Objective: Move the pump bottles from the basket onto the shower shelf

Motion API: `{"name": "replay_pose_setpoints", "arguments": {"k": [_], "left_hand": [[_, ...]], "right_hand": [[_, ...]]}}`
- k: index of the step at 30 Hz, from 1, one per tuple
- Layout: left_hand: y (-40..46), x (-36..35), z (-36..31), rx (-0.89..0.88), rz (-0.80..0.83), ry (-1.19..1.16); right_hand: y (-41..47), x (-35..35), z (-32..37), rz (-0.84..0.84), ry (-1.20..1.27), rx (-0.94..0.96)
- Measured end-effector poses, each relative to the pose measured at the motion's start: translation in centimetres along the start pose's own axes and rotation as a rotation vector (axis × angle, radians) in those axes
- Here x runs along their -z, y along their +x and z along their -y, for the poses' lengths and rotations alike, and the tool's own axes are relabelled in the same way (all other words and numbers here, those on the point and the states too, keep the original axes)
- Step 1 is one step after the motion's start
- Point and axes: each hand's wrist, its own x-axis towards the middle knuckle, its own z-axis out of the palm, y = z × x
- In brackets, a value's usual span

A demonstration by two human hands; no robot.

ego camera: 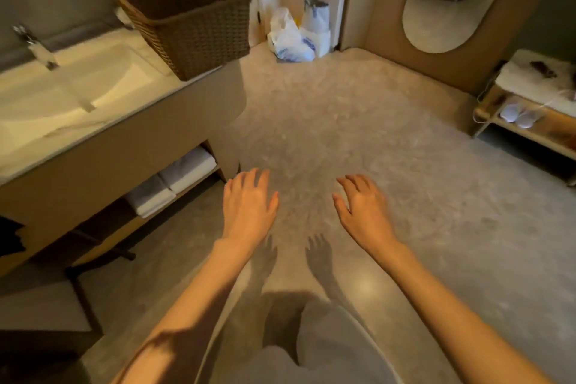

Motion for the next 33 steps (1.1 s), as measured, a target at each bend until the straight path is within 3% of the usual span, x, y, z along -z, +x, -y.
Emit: {"name": "replay_pose_setpoints", "arguments": {"k": [7,11,17,25,33], "left_hand": [[12.0,1.2,1.4,0.176,-0.022,-0.004],[18.8,2.3,3.5,0.246,-0.120,-0.077],[30.9,5.8,7.9,0.286,-0.329,-0.148],[44.1,10.1,13.9,0.280,-0.396,-0.046],[55.2,9.9,20.6,0.509,-0.438,0.063]], "right_hand": [[15.1,0.4,0.8,0.045,0.024,0.212],[23.7,0.0,1.8,-0.088,0.004,0.356],[39.2,0.3,5.6,-0.015,0.001,0.386],[54.8,1.6,12.0,-0.193,0.145,0.607],[70.6,0.0,18.4,-0.099,0.230,0.851]]}}
